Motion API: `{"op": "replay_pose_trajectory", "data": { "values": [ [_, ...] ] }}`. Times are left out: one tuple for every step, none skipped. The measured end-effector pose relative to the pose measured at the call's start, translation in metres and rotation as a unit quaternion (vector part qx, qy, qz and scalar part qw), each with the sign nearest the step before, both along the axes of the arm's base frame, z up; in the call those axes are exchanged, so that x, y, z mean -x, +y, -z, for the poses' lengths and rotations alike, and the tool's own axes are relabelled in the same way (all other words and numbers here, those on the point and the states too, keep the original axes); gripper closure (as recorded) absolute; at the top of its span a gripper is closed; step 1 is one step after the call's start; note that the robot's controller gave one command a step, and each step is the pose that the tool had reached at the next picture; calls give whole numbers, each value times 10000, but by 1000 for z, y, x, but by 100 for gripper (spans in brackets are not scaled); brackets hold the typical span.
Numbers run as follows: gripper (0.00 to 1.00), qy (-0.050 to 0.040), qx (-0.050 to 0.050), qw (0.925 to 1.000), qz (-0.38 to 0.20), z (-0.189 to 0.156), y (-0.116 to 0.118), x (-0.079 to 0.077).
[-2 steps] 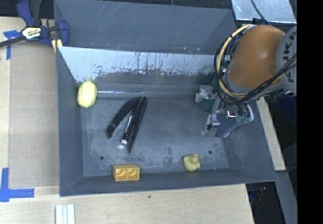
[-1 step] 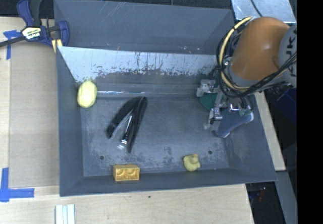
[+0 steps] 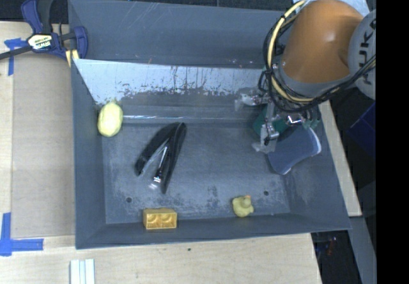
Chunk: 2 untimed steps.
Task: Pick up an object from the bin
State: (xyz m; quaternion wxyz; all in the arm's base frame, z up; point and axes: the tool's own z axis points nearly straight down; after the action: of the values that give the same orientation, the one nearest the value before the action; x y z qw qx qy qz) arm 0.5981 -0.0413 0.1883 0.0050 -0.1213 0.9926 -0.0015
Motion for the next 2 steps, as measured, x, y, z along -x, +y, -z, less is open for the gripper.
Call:
{"op": "replay_pose_trajectory", "data": {
  "values": [
    [0,-27,3,9999,129,6,-1,-17],
    [0,-25,4,9999,149,2,58,-1]
  ]
}}
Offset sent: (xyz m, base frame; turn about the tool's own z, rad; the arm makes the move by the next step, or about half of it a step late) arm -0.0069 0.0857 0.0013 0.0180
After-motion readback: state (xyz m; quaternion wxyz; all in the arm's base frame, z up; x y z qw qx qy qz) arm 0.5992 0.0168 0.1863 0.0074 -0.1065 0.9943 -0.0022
